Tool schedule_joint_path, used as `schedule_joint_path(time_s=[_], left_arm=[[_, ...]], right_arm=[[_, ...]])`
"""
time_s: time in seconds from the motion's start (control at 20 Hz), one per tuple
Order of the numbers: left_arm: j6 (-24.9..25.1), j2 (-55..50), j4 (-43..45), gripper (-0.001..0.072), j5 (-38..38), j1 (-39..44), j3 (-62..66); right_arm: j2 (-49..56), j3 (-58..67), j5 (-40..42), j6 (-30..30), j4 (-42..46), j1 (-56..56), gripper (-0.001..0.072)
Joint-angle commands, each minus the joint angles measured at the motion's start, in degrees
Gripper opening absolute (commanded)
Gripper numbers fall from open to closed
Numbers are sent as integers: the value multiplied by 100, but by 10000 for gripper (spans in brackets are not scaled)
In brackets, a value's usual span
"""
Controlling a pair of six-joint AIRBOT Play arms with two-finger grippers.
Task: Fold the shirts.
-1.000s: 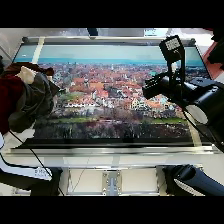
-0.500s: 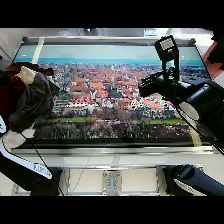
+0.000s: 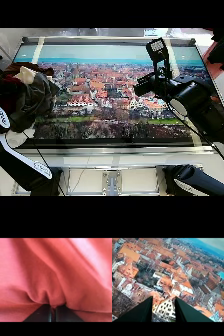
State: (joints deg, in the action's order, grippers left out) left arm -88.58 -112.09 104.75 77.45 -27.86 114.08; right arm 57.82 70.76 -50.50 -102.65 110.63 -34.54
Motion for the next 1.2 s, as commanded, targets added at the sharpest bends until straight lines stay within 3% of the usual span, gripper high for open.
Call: schedule_joint_path(time_s=[0.0, 0.35, 0.6, 1.0, 1.15], left_arm=[[11, -11, -713, 9, 221, 11, 238], [68, 981, -2824, 9, 142, 466, 367], [490, 1816, -4538, 9, -76, 1456, 367], [586, 2304, -4636, 9, -367, 3724, 317], [629, 2295, -4634, 8, -428, 4699, 103]], right_arm=[[26, 0, 28, 0, 4, 2, 328], [26, 0, 4, 2, 699, 4, 329], [26, 0, -144, 52, 1298, 55, 328], [26, 0, -925, 46, 363, 964, 329], [26, 0, -844, 52, 442, 1102, 328]])
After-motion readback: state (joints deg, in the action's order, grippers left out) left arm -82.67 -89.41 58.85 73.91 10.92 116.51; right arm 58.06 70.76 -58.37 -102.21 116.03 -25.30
